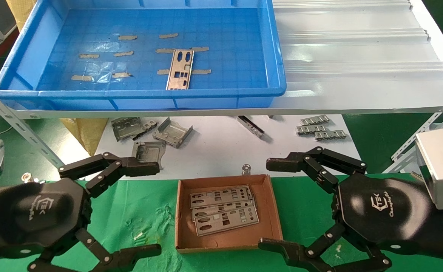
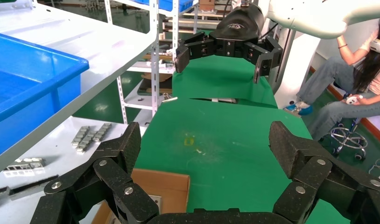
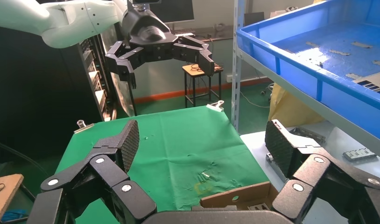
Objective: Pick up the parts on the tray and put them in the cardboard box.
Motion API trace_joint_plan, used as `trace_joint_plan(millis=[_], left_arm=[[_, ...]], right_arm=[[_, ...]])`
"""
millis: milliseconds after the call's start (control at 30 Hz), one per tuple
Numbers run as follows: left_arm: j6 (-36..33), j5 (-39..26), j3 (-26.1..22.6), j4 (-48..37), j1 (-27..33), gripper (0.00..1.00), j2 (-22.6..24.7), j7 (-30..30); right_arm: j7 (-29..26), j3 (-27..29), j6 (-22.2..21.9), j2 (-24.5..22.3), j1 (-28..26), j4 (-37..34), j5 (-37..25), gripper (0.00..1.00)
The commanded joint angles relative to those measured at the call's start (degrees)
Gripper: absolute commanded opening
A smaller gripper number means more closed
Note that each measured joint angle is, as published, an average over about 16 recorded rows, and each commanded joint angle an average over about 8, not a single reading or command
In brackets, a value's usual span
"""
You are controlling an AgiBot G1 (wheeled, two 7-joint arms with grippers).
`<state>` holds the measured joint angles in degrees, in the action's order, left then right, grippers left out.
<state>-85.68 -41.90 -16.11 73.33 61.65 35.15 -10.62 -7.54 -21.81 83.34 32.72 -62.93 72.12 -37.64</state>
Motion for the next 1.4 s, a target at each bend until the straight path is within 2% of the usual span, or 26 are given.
trace_joint_plan(millis=[33, 1400], left_arm=[[0.0, 0.0, 0.0, 0.0, 0.0, 1.00, 0.0, 0.0], [0.0, 0.0, 0.0, 0.0, 0.0, 1.00, 0.0, 0.0]], right_arm=[[0.0, 0.0, 0.0, 0.0, 0.0, 0.0, 0.0, 1.00], [0.0, 0.0, 0.0, 0.0, 0.0, 0.0, 0.0, 1.00]])
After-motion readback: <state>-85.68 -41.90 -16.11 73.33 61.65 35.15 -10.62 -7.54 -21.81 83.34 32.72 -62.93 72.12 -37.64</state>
